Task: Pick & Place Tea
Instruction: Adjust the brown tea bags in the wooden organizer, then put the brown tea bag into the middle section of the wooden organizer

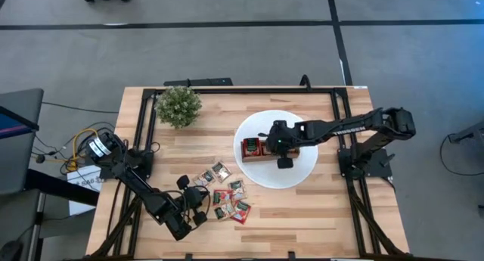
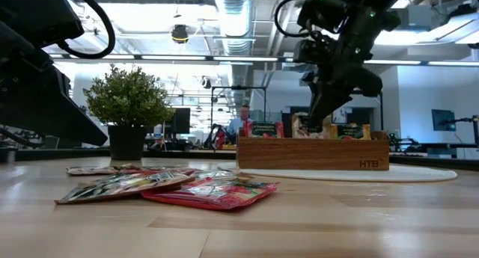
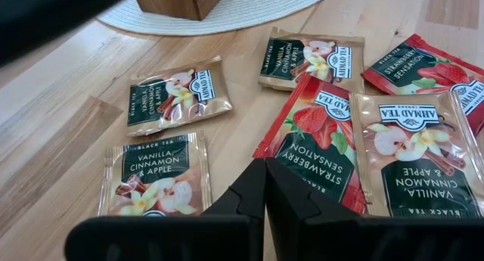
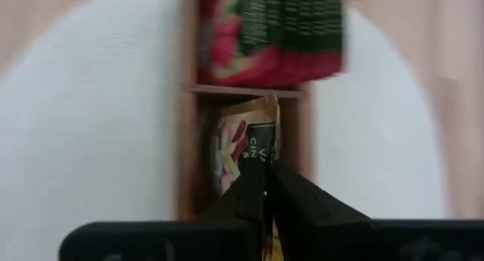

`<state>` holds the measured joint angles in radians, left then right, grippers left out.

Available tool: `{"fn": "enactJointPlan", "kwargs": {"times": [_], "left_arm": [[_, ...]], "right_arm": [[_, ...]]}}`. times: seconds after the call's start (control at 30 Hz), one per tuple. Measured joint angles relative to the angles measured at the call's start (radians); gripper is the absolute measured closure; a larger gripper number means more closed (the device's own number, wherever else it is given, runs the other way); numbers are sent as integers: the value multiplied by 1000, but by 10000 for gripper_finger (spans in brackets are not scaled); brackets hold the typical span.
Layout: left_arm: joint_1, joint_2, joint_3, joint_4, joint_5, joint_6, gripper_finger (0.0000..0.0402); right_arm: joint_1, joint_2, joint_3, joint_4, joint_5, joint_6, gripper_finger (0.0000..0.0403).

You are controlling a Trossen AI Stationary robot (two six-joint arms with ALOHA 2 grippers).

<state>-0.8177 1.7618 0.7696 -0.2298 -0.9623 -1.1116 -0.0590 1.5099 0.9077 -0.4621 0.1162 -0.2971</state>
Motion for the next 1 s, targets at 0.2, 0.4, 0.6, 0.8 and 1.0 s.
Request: {"fn": "enactJointPlan", "kwargs": {"times": [0.2,0.4,0.6,0.8,1.0], "left_arm": [[0,0,0,0,0,0,401],[0,0,0,0,0,0,401],[0,0,0,0,0,0,401],[0,0,0,0,0,0,401],[0,0,0,0,1,0,401]], "right_arm": [[12,0,0,13,145,-26,399],[12,0,0,41,174,-33,397],[12,0,0,41,174,-32,392],[12,0,0,46,216,29,335],[40,0,17,32,377,88,253]]}}
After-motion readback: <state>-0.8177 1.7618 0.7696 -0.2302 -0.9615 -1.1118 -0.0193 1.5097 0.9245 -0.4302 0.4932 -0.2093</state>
